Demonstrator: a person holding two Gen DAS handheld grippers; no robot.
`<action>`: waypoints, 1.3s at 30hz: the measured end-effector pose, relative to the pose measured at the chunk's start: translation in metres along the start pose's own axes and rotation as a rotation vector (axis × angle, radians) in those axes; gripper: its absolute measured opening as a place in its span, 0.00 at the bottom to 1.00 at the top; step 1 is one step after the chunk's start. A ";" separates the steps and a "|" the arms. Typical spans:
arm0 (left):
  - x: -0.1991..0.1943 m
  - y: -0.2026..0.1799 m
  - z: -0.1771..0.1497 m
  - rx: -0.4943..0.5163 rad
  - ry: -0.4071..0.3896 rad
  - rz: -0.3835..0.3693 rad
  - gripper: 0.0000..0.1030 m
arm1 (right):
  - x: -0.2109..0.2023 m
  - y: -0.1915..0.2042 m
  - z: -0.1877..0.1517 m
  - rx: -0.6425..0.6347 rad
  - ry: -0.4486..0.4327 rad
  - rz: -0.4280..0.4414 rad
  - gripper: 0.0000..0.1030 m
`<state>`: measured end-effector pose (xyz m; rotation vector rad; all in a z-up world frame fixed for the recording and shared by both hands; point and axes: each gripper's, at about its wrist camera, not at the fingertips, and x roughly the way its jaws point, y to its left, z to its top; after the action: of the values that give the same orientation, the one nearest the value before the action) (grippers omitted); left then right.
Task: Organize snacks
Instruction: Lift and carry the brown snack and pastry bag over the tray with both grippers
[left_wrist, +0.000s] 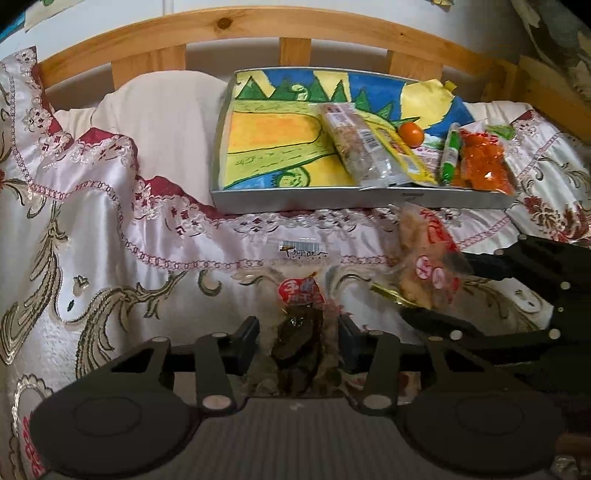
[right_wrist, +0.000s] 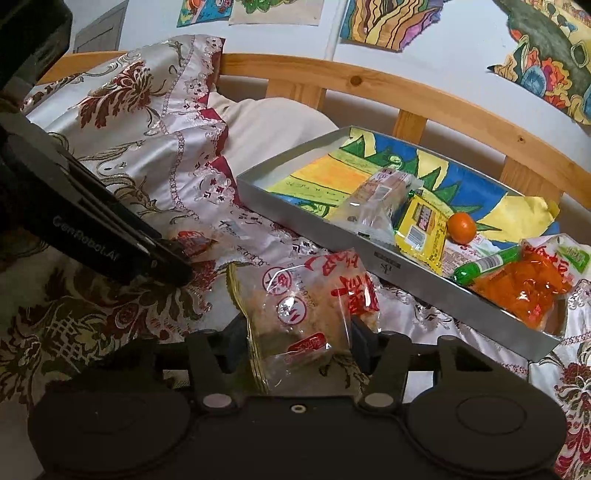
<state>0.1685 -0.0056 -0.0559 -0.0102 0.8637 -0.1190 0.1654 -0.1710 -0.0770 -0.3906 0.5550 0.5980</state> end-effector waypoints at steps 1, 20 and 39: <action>-0.001 -0.001 0.001 -0.001 -0.003 -0.005 0.48 | -0.001 0.000 0.000 -0.004 -0.003 -0.003 0.55; 0.000 -0.014 0.083 -0.088 -0.188 0.056 0.48 | -0.022 -0.034 0.024 -0.016 -0.196 -0.153 0.52; 0.084 -0.031 0.133 -0.134 -0.217 0.127 0.48 | 0.024 -0.115 0.040 0.178 -0.225 -0.186 0.53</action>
<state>0.3207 -0.0503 -0.0312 -0.0918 0.6520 0.0589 0.2686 -0.2283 -0.0387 -0.1998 0.3482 0.4027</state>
